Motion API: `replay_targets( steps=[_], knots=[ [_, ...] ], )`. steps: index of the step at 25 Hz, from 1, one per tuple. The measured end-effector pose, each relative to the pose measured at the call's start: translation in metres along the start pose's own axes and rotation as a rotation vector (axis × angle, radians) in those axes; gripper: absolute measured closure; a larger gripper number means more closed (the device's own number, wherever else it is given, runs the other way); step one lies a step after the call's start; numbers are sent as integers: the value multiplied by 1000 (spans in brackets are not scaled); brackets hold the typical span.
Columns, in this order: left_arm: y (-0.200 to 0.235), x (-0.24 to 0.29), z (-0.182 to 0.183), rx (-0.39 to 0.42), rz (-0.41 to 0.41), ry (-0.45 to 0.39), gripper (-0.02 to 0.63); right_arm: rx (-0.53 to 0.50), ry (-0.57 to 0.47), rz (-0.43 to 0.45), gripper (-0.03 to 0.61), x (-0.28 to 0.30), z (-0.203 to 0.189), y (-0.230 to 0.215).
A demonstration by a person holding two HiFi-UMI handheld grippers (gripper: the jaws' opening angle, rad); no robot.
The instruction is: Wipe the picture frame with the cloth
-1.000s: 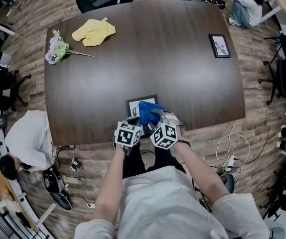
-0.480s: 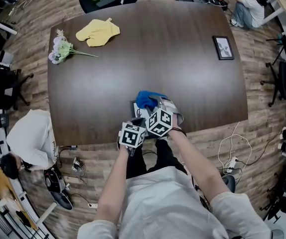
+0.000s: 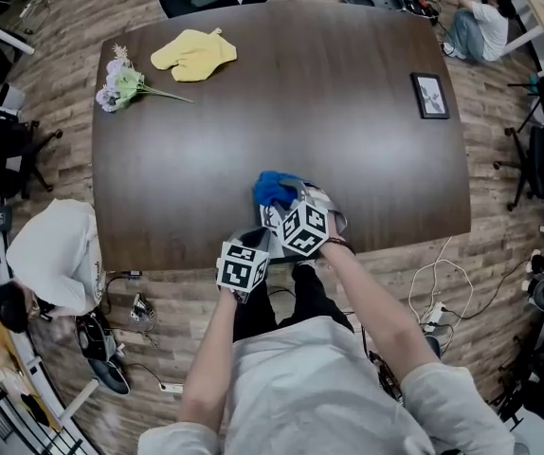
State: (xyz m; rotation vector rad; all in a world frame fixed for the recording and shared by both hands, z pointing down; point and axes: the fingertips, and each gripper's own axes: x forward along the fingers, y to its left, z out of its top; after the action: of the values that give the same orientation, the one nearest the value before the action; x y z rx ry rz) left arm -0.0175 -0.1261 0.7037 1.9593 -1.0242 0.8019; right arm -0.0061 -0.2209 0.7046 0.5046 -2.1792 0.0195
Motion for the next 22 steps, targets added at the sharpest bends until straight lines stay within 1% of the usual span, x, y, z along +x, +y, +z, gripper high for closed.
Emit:
replay_targets(
  steps=[2, 5, 7, 9, 11, 14, 16, 19, 22],
  knots=[
    [9, -9, -7, -26, 12, -11, 561, 2, 5, -1, 485, 0, -1, -1],
    [16, -15, -20, -46, 7, 3, 561, -27, 6, -10, 485, -1, 4, 1],
    [16, -14, -25, -43, -2, 15, 561, -45, -28, -26, 485, -1, 16, 3],
    [13, -12, -27, -29, -6, 25, 561, -40, -61, -46, 485, 2, 28, 1],
    [13, -11, -27, -19, -8, 29, 561, -36, -58, -40, 485, 7, 32, 3],
    [12, -10, -27, -5, -2, 38, 561, -30, -52, 2, 486, 12, 32, 14],
    [12, -9, -27, 1, 1, 42, 560, -28, -59, 50, 488, 10, 30, 25],
    [13, -10, -27, 1, 1, 41, 560, -61, -68, 139, 491, 1, 22, 47],
    [14, -10, -28, 6, 4, 40, 560, -117, -75, 194, 491, -9, 13, 71]
  ],
)
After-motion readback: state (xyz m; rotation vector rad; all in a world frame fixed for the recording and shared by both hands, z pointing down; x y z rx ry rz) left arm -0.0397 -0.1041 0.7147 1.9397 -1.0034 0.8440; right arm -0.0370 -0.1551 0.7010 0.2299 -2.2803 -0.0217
